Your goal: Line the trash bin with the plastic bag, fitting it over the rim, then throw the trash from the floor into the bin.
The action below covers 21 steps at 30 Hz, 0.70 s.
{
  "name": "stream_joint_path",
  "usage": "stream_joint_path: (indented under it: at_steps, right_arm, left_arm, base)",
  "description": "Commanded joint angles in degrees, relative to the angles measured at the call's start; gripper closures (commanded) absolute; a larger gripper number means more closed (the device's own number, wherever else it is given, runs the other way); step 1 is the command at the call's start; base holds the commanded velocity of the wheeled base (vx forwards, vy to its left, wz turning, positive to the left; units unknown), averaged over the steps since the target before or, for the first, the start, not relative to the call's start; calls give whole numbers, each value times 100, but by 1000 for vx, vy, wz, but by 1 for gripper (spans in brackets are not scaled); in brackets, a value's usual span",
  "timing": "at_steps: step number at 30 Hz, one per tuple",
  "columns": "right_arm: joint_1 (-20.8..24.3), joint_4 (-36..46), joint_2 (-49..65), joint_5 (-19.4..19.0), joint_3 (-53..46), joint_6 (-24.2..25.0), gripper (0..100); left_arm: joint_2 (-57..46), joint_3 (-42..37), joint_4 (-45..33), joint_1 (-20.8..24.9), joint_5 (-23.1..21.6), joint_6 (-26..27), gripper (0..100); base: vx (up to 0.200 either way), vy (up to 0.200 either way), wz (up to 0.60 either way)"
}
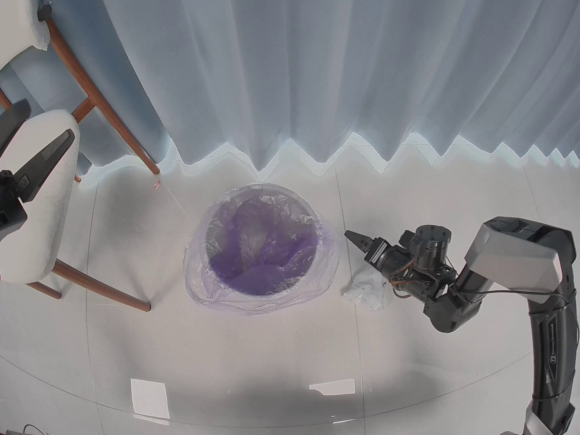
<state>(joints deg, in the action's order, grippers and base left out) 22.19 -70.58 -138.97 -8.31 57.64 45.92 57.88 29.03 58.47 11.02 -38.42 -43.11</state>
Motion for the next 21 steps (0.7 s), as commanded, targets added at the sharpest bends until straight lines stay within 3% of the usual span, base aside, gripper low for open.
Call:
stream_joint_path:
  at_steps: [1,4,8,10,11,13,21]
  right_arm:
    - [-180,-193,1496,23,-1483,13,0]
    - [-303,-245,1628,49,-1897,-294,0]
    - [-232,-685,1795,383,-2679,-1358,0]
    - [-215,-755,1795,392,-2767,-1463,0]
    - [58,-1432,1742,401,-3426,-2158,0]
    - [260,-1942,1540,410,-3786,-2544,0]
    - [418,-1942,1399,506,-3646,-2562,0]
  left_arm:
    - [-14,33,60,23,10,-216,0]
    - [-22,51,68,32,10,-356,0]
    - [-22,68,77,41,46,-400,0]
    - [-22,68,77,41,46,-400,0]
    - [-22,68,77,41,46,-400,0]
    - [-31,68,77,49,46,-400,0]
    - [-84,68,77,111,46,-400,0]
  base:
    - [0,0,0]
    - [0,0,0]
    - [0,0,0]
    - [0,-200,0]
    - [0,-200,0]
    - [0,-200,0]
    - [0,-200,0]
